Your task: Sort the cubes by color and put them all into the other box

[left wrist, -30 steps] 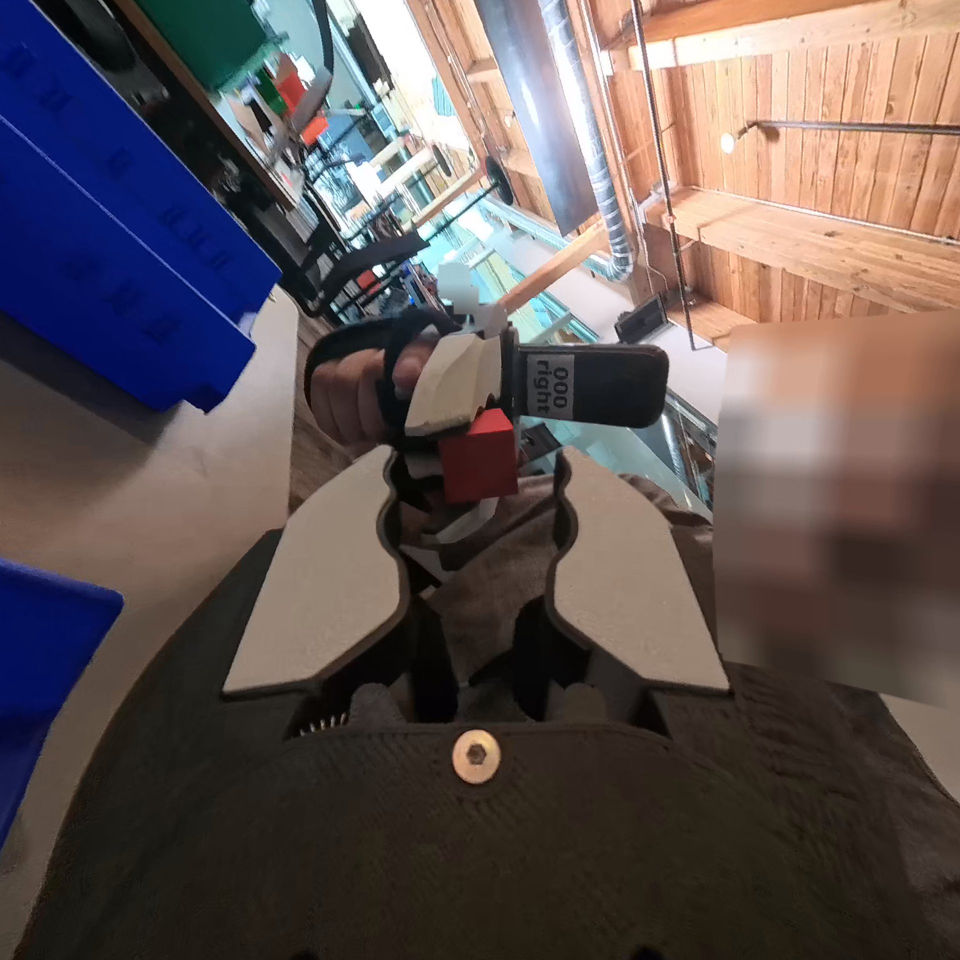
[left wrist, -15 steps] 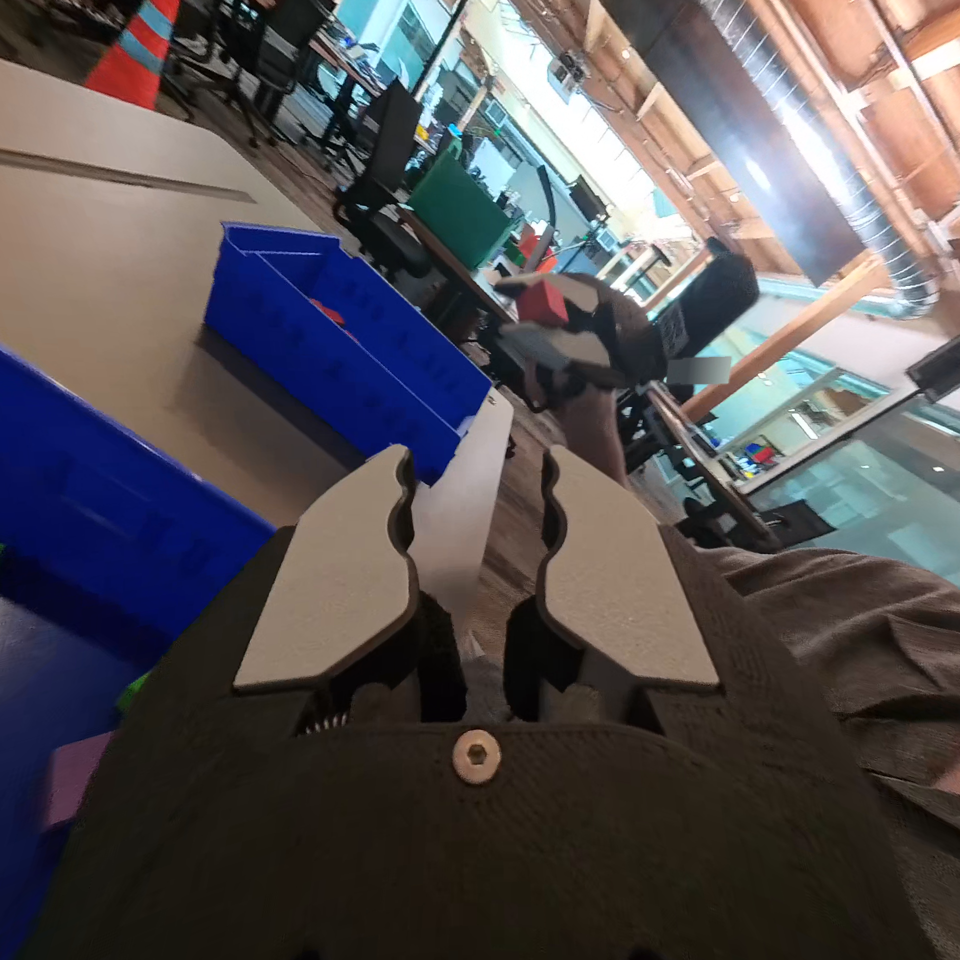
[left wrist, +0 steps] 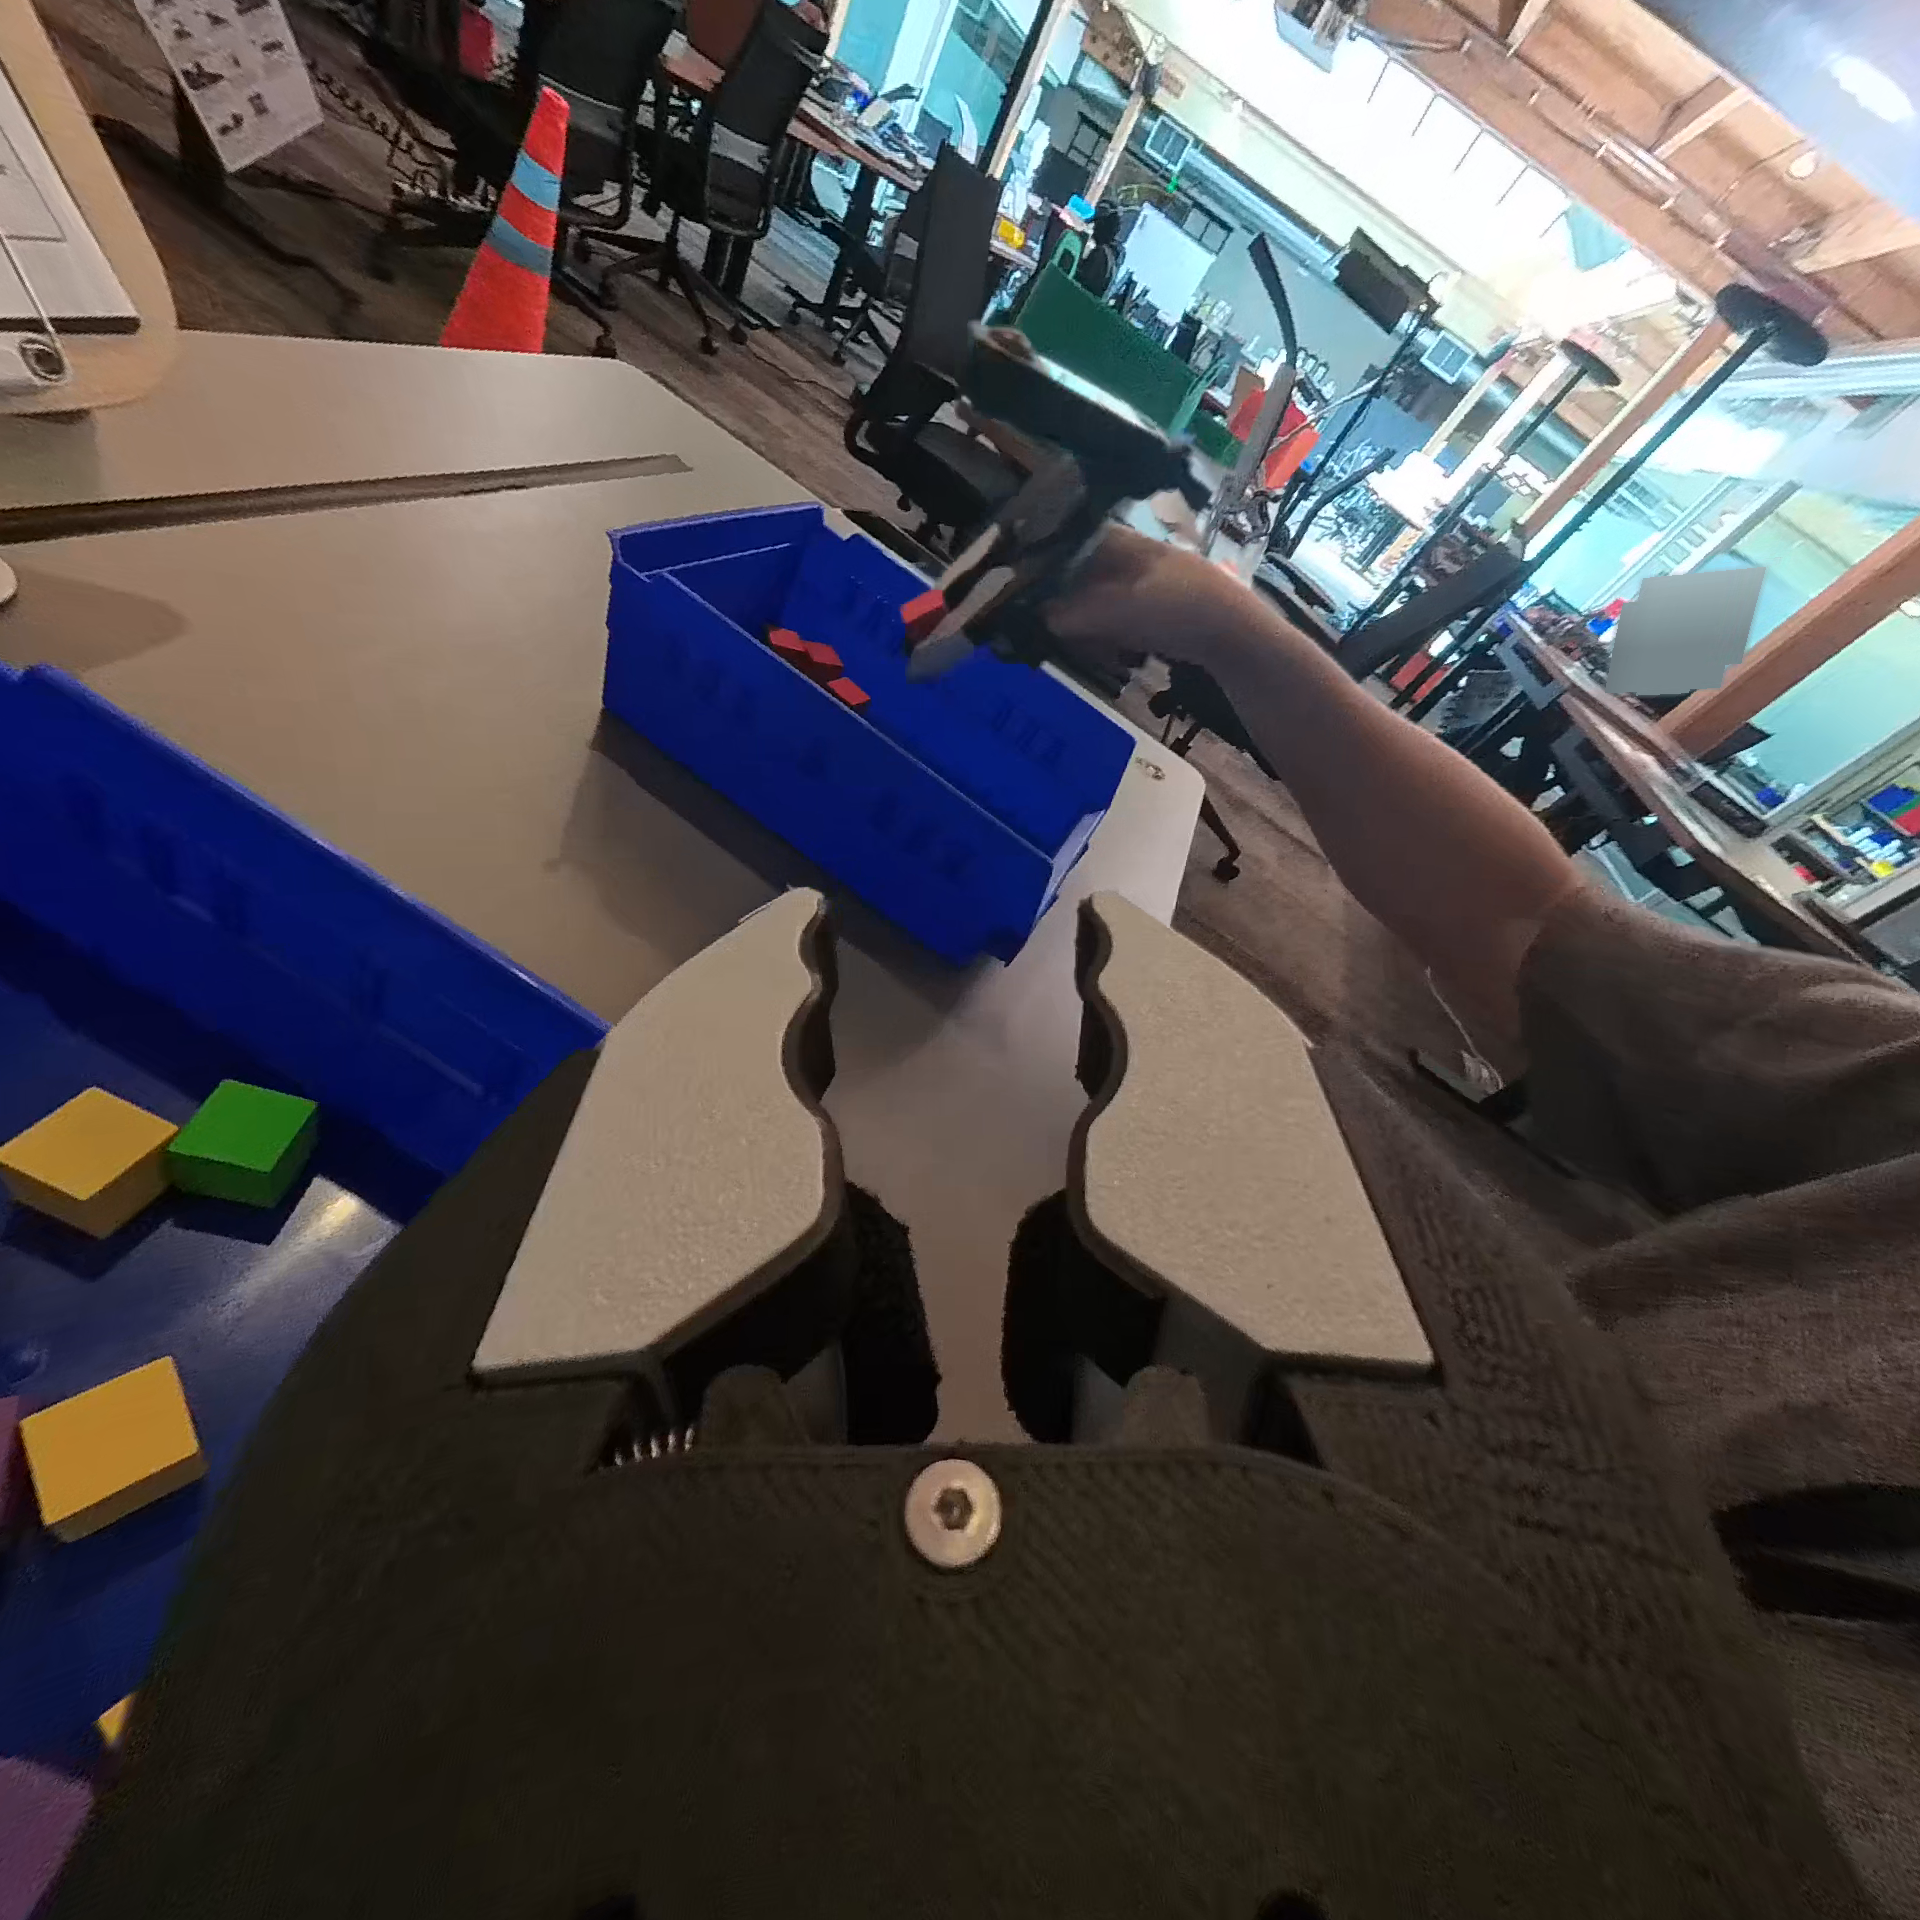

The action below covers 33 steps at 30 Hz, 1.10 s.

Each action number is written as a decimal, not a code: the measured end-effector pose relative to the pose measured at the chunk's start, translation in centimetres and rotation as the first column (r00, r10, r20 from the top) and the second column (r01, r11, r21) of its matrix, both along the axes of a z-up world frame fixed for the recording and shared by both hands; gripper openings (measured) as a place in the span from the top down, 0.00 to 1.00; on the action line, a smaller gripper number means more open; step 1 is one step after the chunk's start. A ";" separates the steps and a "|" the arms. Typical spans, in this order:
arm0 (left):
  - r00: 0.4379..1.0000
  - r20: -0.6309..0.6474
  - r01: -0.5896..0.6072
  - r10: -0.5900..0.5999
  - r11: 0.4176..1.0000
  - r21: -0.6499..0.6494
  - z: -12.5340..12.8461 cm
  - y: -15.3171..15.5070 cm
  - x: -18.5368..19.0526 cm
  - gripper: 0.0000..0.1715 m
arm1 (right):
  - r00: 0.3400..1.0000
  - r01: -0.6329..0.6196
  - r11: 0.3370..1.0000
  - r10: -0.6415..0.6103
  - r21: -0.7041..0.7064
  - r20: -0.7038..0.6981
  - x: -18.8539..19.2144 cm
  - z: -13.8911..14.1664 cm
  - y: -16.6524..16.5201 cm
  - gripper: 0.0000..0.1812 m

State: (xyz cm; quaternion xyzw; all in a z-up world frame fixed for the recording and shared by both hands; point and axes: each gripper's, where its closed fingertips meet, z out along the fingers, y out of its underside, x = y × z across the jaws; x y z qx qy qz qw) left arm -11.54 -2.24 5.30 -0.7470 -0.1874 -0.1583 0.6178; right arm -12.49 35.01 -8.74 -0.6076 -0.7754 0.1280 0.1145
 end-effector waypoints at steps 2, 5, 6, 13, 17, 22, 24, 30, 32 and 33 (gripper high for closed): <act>1.000 -0.001 -0.004 0.004 1.000 -0.010 -0.1 -0.2 0.0 0.74 | 0.998 0.009 1.000 -0.009 -0.014 0.057 -1.6 -1.3 0.4 0.83; 1.000 -0.001 -0.006 0.006 1.000 -0.025 -0.3 -0.5 -0.1 0.74 | 0.986 0.050 0.999 -0.046 -0.020 0.161 -3.1 -3.3 1.3 0.83; 1.000 -0.001 -0.007 0.007 1.000 -0.030 -0.4 -0.6 -0.2 0.74 | 0.977 0.069 0.997 -0.063 -0.022 0.202 -3.4 -3.9 1.6 0.83; 1.000 0.010 -0.022 0.022 0.999 -0.049 -0.9 -1.1 -0.9 0.74 | 0.905 0.179 0.984 -0.160 -0.011 0.394 -4.3 -5.6 2.2 0.83; 1.000 0.007 -0.028 0.029 0.998 -0.057 -1.0 -1.2 -1.0 0.74 | 0.874 0.197 0.978 -0.204 0.063 0.441 -4.4 -5.8 2.8 0.83; 0.999 -0.004 -0.033 0.032 0.997 -0.063 -0.8 -1.3 -0.9 0.74 | 0.856 0.214 0.972 -0.233 0.093 0.462 -4.3 -6.1 3.3 0.83; 0.999 -0.010 -0.038 0.038 0.997 -0.062 -0.7 -1.5 -0.9 0.74 | 0.858 0.210 0.972 -0.237 0.109 0.455 -4.3 -6.2 3.7 0.80; 0.999 -0.022 -0.048 0.046 0.997 -0.058 -0.3 -1.6 -0.9 0.74 | 0.883 0.200 0.975 -0.223 0.099 0.413 -4.5 -5.4 3.5 0.76; 0.999 -0.023 -0.043 0.041 0.997 -0.062 -0.3 -1.5 -0.7 0.74 | 0.888 0.194 0.975 -0.220 0.104 0.403 -4.5 -4.9 3.5 0.76; 0.999 -0.027 -0.044 0.042 0.997 -0.068 -0.4 -1.5 -0.7 0.74 | 0.892 0.196 0.975 -0.222 0.106 0.394 -4.5 -4.5 3.5 0.77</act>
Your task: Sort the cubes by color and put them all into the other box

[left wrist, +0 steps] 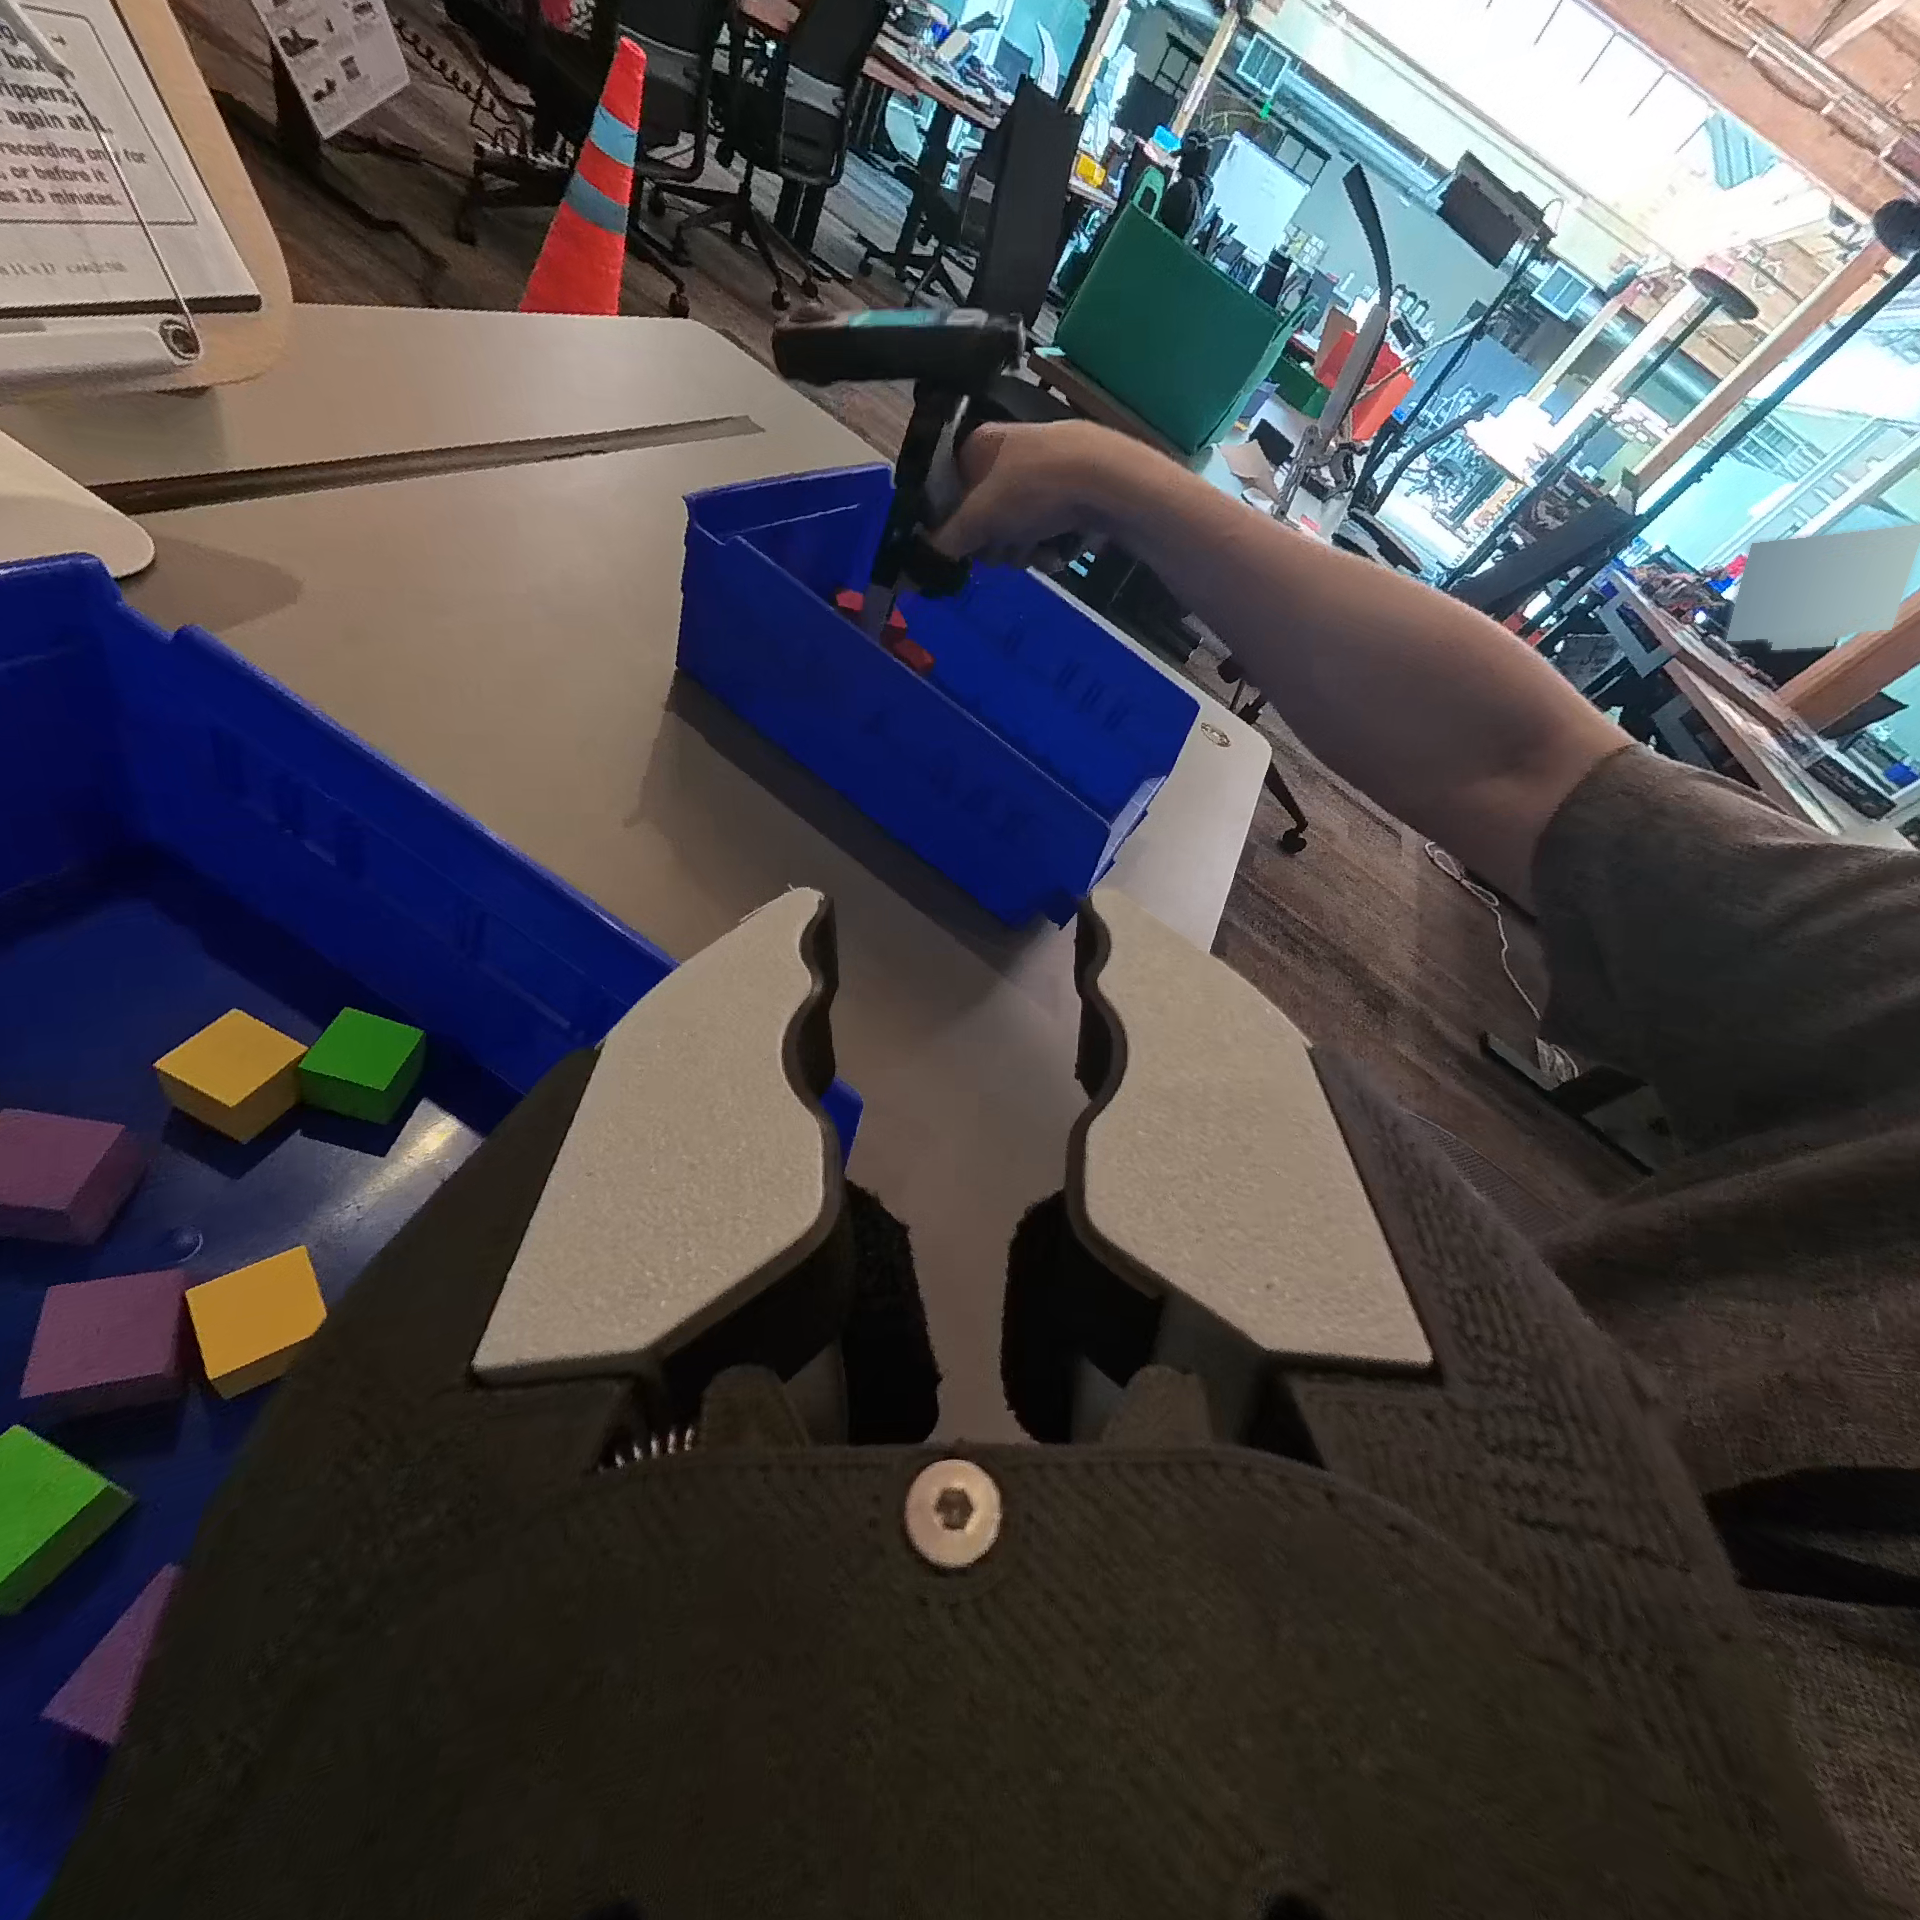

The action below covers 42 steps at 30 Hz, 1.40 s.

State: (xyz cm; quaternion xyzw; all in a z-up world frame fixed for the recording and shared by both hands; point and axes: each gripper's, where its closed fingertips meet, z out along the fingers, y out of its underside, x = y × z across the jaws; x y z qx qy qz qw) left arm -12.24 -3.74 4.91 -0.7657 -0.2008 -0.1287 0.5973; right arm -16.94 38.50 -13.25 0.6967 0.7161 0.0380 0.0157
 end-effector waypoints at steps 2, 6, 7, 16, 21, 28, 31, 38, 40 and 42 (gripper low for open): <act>0.999 -0.022 -0.025 0.024 0.999 -0.020 -0.2 -0.2 -0.3 0.74 | 0.999 0.000 1.000 0.000 0.000 -0.040 0.0 1.1 -0.3 0.77; 0.988 -0.092 -0.133 0.127 0.989 -0.068 -0.4 -1.4 -1.9 0.74 | 0.966 -0.022 0.999 0.012 -0.038 -0.259 -0.2 5.2 -2.5 0.78; 0.983 -0.110 -0.155 0.146 0.984 -0.085 -0.5 -1.7 -2.2 0.74 | 0.947 -0.040 0.998 0.021 -0.055 -0.319 0.1 6.3 -3.4 0.78; 0.945 -0.172 -0.326 0.277 0.807 -0.493 -6.9 -5.2 -6.1 0.73 | 0.699 -0.227 0.971 0.106 -0.079 -0.707 6.1 12.8 -12.3 0.80; 0.968 -0.252 -0.214 0.010 0.559 -0.801 -12.7 -5.6 -8.1 0.72 | 0.614 -0.302 0.951 0.139 -0.068 -0.777 8.2 12.3 -15.6 0.80; 0.795 -0.185 -0.038 -0.578 0.257 -0.966 -16.8 -5.8 -8.4 0.70 | 0.557 -0.357 0.932 0.157 -0.065 -0.816 9.2 11.2 -17.1 0.81; 0.698 -0.134 -0.013 -0.704 0.175 -0.985 -17.9 -5.8 -8.9 0.73 | 0.569 -0.376 0.925 0.182 -0.057 -0.802 9.2 10.7 -17.5 0.81; 0.627 -0.046 0.006 -0.778 0.063 -0.998 -19.4 -5.8 -10.4 0.71 | 0.541 -0.387 0.921 0.182 -0.051 -0.821 9.4 11.4 -17.9 0.82; 0.615 -0.035 0.003 -0.788 0.047 -0.999 -19.6 -5.5 -10.6 0.72 | 0.542 -0.390 0.919 0.188 -0.048 -0.819 9.4 11.4 -18.1 0.82; 0.601 -0.032 -0.013 -0.799 0.030 -0.999 -19.8 -5.4 -11.0 0.72 | 0.541 -0.392 0.919 0.197 -0.039 -0.818 9.5 11.4 -18.3 0.82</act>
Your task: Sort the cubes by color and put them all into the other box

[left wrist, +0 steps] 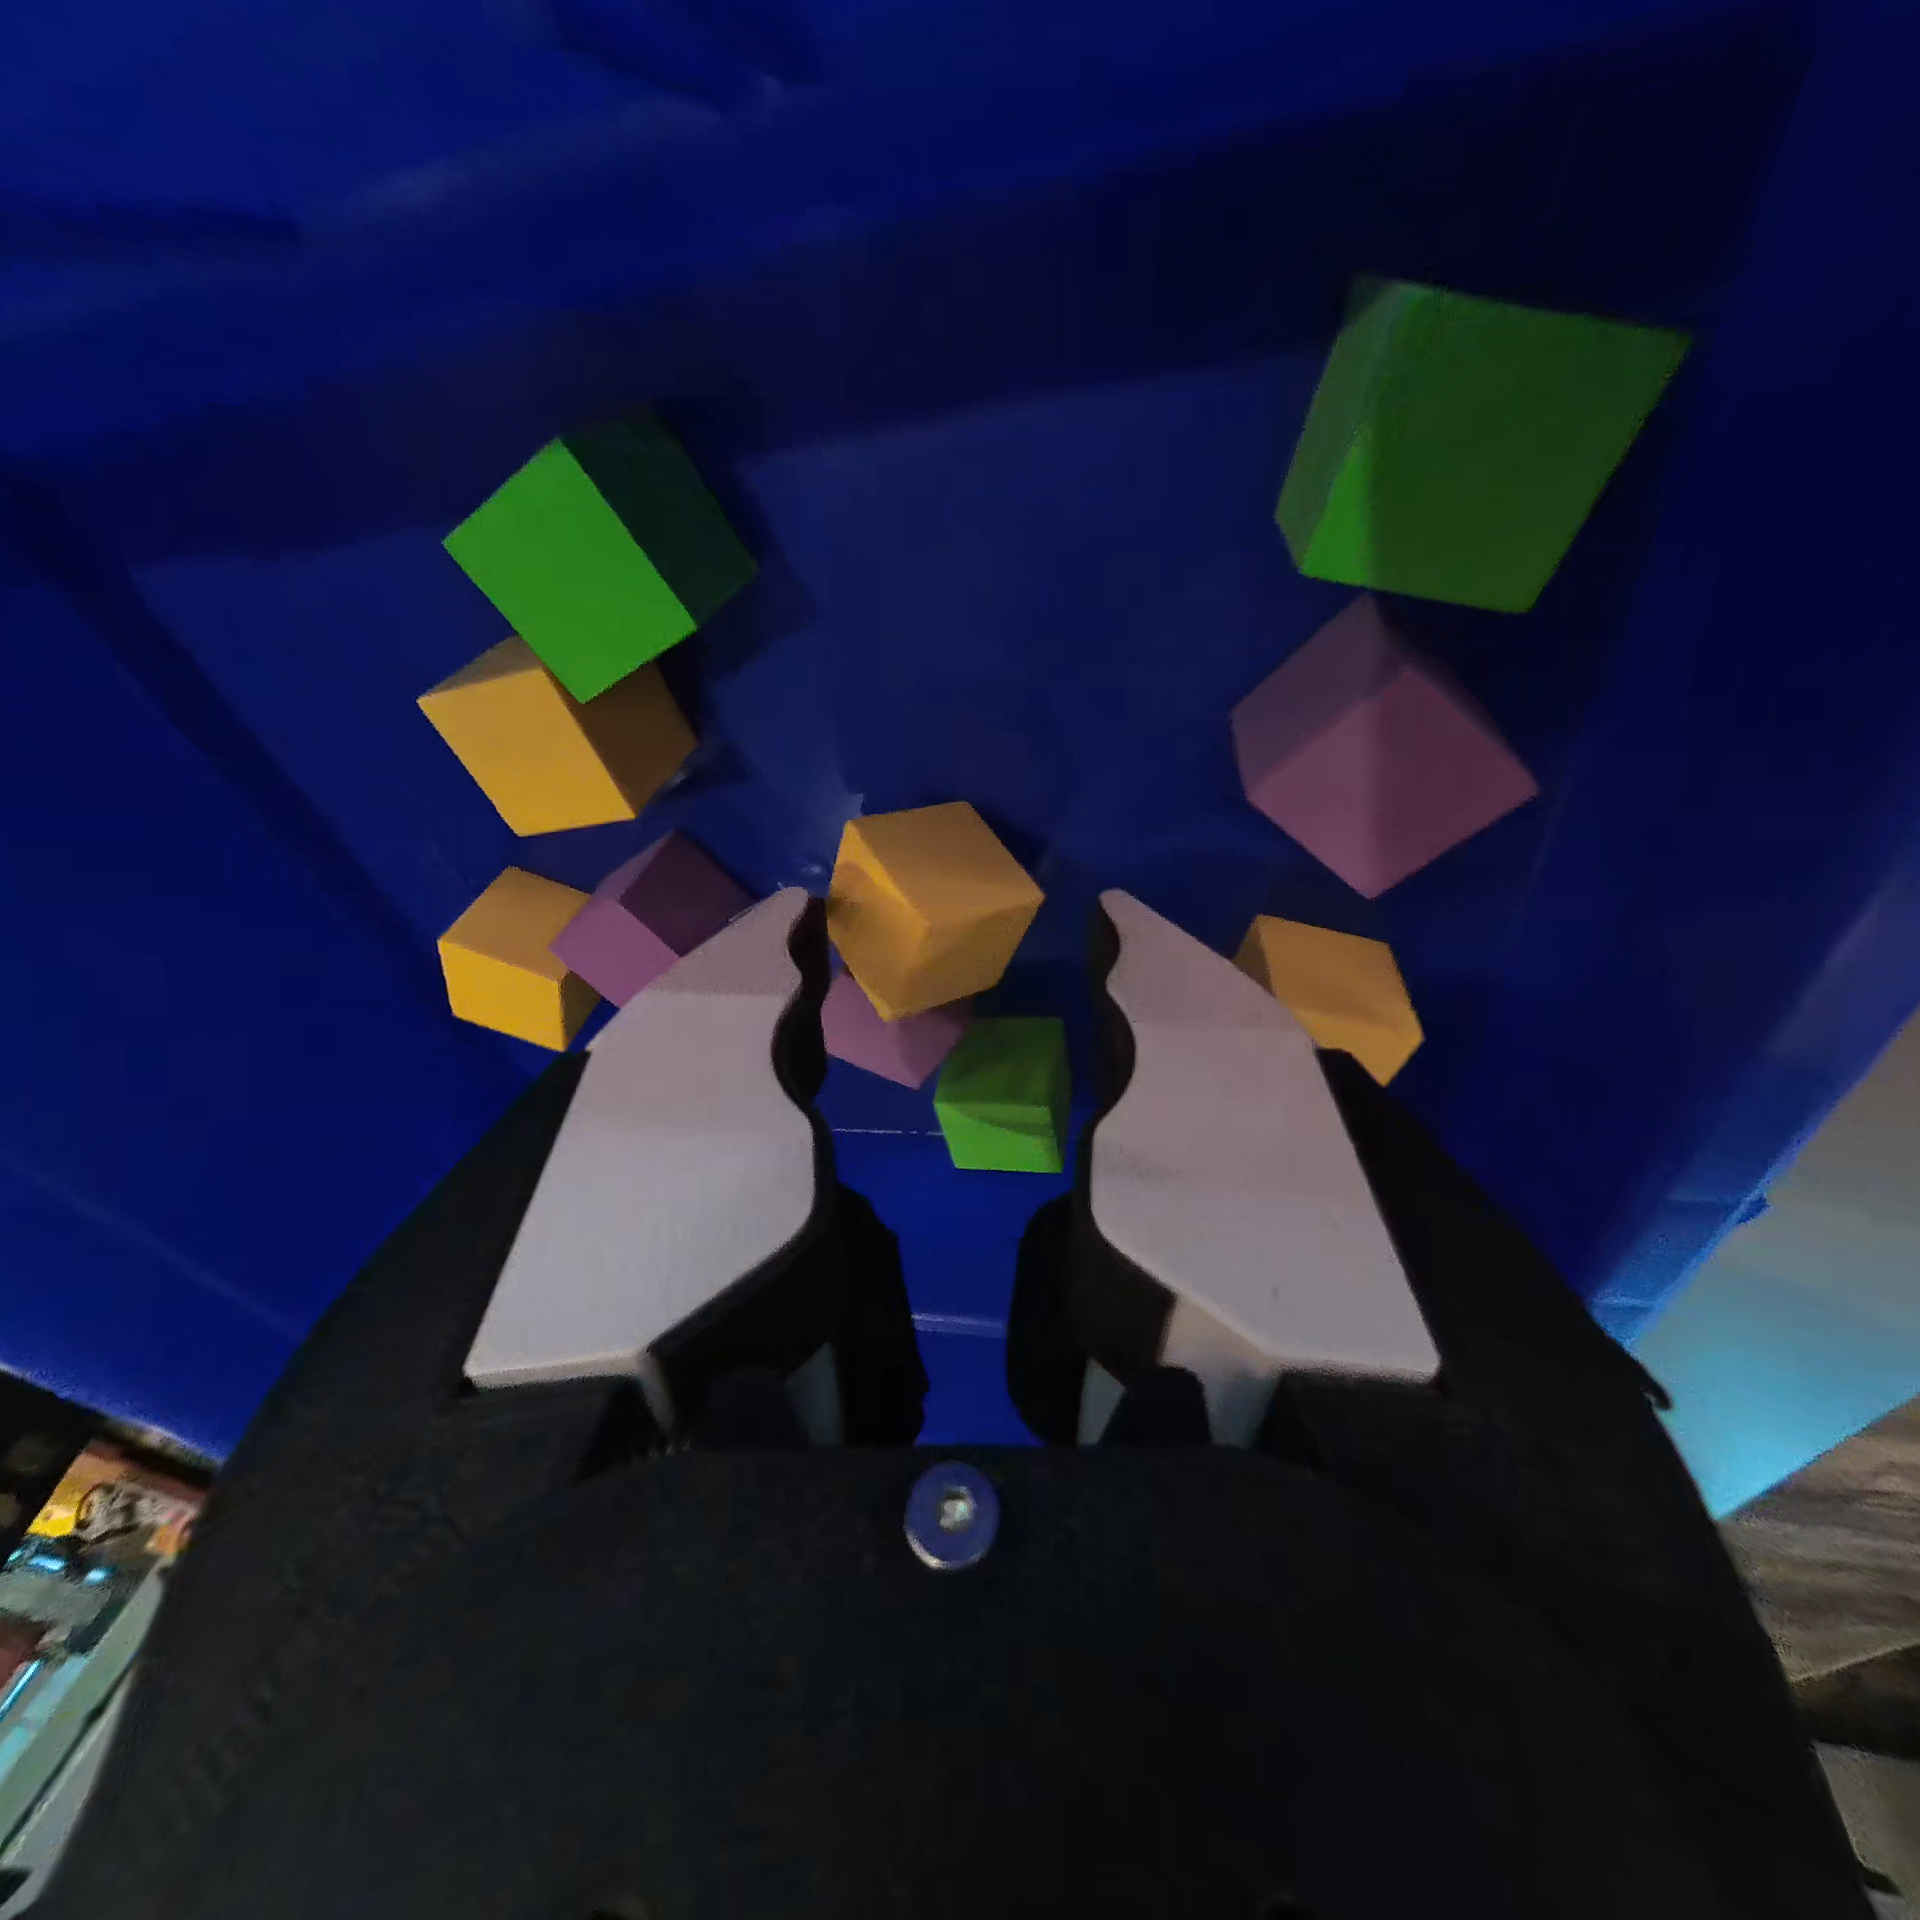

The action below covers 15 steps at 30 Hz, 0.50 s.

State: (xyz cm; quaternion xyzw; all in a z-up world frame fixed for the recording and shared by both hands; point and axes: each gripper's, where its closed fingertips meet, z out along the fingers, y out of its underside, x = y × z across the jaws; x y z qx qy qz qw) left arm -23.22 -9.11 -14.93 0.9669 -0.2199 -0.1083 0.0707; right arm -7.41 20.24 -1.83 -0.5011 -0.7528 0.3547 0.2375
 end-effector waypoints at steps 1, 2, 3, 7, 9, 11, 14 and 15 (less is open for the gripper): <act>1.000 -0.005 0.005 -0.005 1.000 -0.002 -0.1 0.1 -0.1 0.72 | 1.000 -0.004 1.000 0.004 0.003 -0.001 0.1 0.0 -0.1 0.82; 1.000 -0.010 0.010 -0.010 1.000 -0.002 0.0 0.1 -0.2 0.72 | 1.000 -0.005 1.000 0.005 0.007 -0.001 0.1 0.1 -0.1 0.82; 1.000 -0.015 0.012 -0.012 1.000 -0.002 0.0 0.2 -0.3 0.72 | 1.000 -0.004 1.000 0.004 0.010 -0.004 0.1 0.1 -0.2 0.82; 1.000 -0.019 0.017 -0.017 1.000 -0.003 -0.3 0.3 -0.6 0.73 | 1.000 -0.012 1.000 0.012 0.005 -0.009 -0.1 0.3 -0.5 0.82; 1.000 -0.021 0.019 -0.019 1.000 -0.003 -0.8 0.3 -0.8 0.75 | 1.000 -0.018 1.000 0.018 0.007 -0.013 -0.1 0.3 -0.8 0.82; 1.000 -0.023 0.020 -0.020 1.000 -0.002 -0.9 0.4 -1.0 0.78 | 1.000 -0.024 1.000 0.024 0.013 -0.014 0.0 0.4 -1.1 0.82; 1.000 -0.018 0.017 -0.017 1.000 -0.009 -0.8 0.2 -1.0 0.82 | 1.000 -0.022 1.000 0.022 0.018 -0.018 0.1 0.5 -1.1 0.82; 1.000 -0.028 0.010 -0.011 1.000 -0.009 -0.6 0.1 -1.2 0.82 | 1.000 -0.022 1.000 0.022 0.015 -0.021 0.2 0.6 -1.1 0.82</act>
